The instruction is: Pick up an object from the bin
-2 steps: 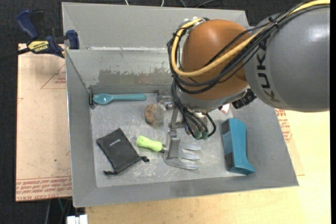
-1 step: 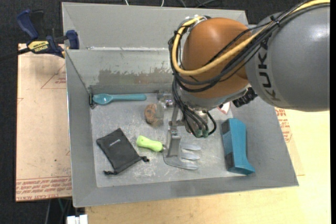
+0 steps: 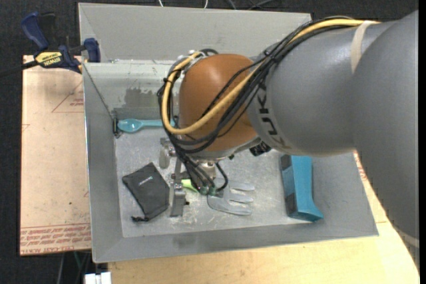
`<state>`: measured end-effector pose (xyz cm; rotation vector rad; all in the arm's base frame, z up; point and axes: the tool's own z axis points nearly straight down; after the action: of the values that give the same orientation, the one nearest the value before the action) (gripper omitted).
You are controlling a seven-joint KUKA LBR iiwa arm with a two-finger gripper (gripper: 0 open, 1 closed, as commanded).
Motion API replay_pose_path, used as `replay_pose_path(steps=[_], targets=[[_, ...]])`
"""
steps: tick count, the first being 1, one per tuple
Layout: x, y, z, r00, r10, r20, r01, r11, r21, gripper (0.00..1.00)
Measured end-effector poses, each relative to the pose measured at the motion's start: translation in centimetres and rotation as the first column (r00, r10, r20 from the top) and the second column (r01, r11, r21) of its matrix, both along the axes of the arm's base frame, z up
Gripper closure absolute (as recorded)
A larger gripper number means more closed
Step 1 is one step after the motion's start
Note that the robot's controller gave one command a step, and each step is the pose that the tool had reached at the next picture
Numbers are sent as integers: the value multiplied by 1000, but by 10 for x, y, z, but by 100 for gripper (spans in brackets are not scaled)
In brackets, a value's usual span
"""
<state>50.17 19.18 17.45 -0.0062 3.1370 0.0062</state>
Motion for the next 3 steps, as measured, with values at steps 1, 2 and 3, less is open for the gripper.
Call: replay_pose_path(steps=[1,2,3], targets=[[-15,-9,-41,999,-36,3,36,999,2,0],[-17,-16,-93,999,35,0,-35,999,1,0],[41,-54,-105,1000,17,10,-17,1000,-1,0]])
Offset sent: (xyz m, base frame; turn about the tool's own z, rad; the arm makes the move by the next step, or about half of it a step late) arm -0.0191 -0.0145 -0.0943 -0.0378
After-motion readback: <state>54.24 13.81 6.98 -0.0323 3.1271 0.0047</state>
